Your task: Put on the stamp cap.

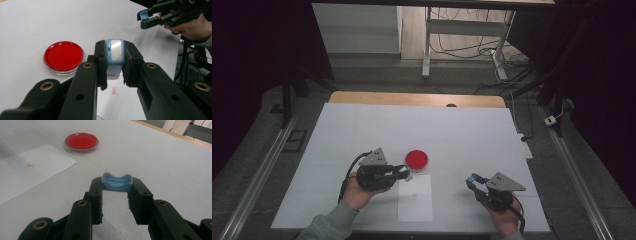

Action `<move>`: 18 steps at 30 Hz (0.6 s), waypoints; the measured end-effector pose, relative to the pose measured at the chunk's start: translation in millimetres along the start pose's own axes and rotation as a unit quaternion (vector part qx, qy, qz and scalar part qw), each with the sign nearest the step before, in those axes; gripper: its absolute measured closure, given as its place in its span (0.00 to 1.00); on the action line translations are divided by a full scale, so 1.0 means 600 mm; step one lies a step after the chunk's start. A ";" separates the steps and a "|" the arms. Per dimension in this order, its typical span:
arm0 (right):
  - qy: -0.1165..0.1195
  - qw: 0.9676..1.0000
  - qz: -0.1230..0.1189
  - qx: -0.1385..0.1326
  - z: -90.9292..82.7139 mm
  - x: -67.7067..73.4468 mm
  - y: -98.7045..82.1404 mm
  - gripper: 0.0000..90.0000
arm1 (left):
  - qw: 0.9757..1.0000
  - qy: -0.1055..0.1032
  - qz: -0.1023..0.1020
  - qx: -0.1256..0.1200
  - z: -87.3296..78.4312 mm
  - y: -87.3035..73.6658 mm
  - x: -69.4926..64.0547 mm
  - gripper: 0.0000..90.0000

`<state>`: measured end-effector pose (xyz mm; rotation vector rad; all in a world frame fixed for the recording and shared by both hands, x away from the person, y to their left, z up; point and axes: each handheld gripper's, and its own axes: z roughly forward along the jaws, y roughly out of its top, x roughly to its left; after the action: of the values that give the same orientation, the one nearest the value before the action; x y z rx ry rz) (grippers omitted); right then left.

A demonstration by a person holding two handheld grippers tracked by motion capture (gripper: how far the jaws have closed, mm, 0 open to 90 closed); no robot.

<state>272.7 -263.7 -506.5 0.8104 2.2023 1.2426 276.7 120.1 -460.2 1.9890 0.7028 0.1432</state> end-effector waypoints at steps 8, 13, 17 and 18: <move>0.007 1.000 -0.007 -0.002 0.007 0.011 0.006 0.72 | 1.000 -0.001 0.000 0.001 0.001 0.000 0.000 0.84; 0.011 1.000 -0.007 -0.006 0.008 0.014 0.009 0.72 | 1.000 0.000 -0.001 0.000 0.002 0.000 0.000 0.84; 0.014 1.000 -0.008 -0.008 0.012 0.019 0.011 0.72 | 1.000 0.000 -0.002 -0.001 0.002 0.000 0.000 0.84; 0.014 1.000 -0.009 -0.007 0.013 0.021 0.012 0.72 | 1.000 0.000 -0.002 -0.001 0.002 0.000 0.000 0.84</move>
<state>271.0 -247.2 -505.4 0.7701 2.2172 1.2661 277.3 119.3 -460.8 1.9856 0.7063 0.1407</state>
